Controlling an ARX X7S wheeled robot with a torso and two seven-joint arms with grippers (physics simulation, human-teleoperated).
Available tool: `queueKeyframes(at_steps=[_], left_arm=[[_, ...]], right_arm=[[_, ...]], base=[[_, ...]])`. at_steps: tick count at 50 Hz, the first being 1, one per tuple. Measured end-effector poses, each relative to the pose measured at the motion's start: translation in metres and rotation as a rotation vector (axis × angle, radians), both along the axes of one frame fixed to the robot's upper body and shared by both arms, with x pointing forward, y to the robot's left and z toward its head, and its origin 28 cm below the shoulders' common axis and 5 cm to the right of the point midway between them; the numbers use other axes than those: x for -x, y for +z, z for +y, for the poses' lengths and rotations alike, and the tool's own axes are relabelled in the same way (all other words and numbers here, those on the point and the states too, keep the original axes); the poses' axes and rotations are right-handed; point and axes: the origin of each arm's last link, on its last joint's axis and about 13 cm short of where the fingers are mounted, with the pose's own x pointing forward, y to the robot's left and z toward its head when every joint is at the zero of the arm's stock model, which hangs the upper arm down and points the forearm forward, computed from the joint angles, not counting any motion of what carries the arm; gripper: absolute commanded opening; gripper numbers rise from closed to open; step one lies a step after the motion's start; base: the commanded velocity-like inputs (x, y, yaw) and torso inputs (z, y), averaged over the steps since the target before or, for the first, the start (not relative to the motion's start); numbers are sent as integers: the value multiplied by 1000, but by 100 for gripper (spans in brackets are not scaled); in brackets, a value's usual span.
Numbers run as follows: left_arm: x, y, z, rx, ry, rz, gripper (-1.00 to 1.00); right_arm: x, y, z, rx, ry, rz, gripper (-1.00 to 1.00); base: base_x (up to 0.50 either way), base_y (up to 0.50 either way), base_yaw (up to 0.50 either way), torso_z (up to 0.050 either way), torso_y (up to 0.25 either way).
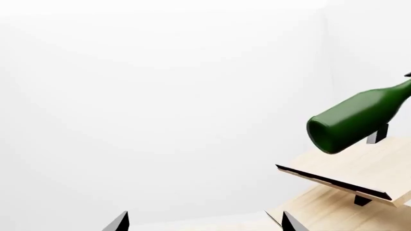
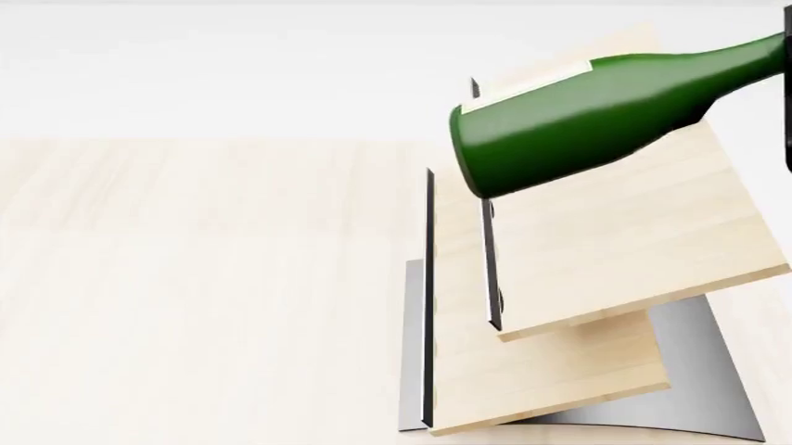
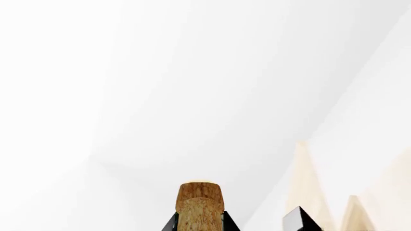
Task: Put the wine bottle on the wine rack.
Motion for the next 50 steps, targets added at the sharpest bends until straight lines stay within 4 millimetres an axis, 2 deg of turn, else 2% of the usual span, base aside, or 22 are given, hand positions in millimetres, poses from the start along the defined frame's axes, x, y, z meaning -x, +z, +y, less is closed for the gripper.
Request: queueKeyframes(at_steps=[50], left_arm=[[-1,-1,-1,-4,-1,3,100]], right_arm=[[-13,-34,-9,-11,-18,65,-100]], base=[[0,0,0,0,1]])
